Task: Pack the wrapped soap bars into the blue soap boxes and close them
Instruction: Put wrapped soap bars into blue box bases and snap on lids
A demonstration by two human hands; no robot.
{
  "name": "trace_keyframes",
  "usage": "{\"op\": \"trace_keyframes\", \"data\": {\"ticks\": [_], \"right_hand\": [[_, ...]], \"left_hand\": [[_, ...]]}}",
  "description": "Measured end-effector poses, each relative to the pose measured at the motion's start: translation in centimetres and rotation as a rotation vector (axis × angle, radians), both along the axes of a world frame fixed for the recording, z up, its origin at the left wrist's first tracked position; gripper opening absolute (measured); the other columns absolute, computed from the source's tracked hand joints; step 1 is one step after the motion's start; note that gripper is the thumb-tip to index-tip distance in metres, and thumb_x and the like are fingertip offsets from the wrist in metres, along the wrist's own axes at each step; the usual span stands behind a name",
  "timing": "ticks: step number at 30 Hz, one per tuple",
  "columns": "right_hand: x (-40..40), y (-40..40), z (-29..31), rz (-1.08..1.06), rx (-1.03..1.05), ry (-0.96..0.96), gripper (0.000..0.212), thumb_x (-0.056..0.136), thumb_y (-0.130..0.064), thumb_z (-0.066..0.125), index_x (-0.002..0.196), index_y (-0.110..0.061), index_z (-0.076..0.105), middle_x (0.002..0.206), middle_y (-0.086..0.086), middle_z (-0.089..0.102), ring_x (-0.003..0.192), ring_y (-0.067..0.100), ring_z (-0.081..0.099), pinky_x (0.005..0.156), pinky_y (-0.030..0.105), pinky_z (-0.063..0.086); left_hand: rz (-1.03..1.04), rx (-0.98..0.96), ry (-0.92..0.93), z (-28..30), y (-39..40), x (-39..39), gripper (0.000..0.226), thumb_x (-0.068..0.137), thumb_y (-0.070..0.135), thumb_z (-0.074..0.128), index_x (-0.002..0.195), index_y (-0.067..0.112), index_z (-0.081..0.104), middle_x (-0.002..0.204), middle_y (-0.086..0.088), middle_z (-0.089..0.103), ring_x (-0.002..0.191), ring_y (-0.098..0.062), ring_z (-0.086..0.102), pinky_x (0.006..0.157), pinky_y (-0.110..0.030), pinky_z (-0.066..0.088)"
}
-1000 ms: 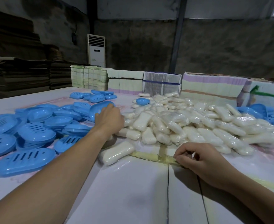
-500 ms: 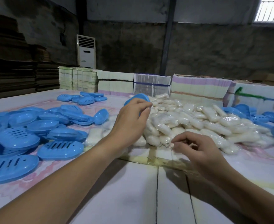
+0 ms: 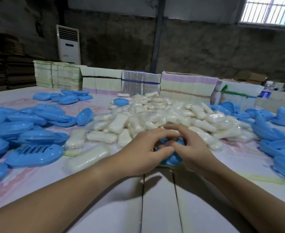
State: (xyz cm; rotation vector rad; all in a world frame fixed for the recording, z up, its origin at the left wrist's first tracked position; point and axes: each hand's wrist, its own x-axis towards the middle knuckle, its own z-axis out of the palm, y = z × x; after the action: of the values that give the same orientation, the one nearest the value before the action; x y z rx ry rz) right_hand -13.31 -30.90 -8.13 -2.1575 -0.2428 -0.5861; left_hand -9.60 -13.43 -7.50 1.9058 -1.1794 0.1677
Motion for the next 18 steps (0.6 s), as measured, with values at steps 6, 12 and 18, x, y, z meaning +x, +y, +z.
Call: {"op": "trace_keyframes", "data": {"ticks": [6,12,18], "right_hand": [[0.5,-1.3,0.1,-0.232,-0.141,0.125,0.023,0.079,-0.009,0.064,0.083,-0.031,0.071,0.056,0.003,0.056,0.055,0.015,0.053,0.058,0.037,0.048],[-0.1,-3.2,1.7,-0.142,-0.182,0.261,0.021,0.082,-0.006,0.066,0.081,-0.026,0.072,0.062,0.004,0.051,0.062,0.017,0.051,0.063,0.035,0.049],[-0.3,-5.1,2.0,-0.249,-0.181,0.164,0.017,0.085,-0.032,0.068,0.075,-0.021,0.076,0.069,0.000,0.069,0.061,0.004,0.057,0.064,0.028,0.046]], "left_hand": [[0.150,0.188,-0.181,0.1,1.4,2.1,0.073,0.067,0.069,0.068,0.132,0.042,0.053,0.115,0.028,0.050,0.109,0.003,0.049,0.091,-0.017,0.043],[0.149,0.378,-0.118,-1.0,1.4,3.0,0.100,0.058,0.079,0.062,0.144,0.031,0.046,0.124,0.022,0.046,0.117,0.002,0.044,0.105,-0.028,0.043],[0.110,0.325,-0.059,-2.1,0.5,2.7,0.064,0.071,0.059,0.076,0.127,0.032,0.061,0.107,0.018,0.053,0.099,0.004,0.050,0.087,-0.014,0.042]]}}
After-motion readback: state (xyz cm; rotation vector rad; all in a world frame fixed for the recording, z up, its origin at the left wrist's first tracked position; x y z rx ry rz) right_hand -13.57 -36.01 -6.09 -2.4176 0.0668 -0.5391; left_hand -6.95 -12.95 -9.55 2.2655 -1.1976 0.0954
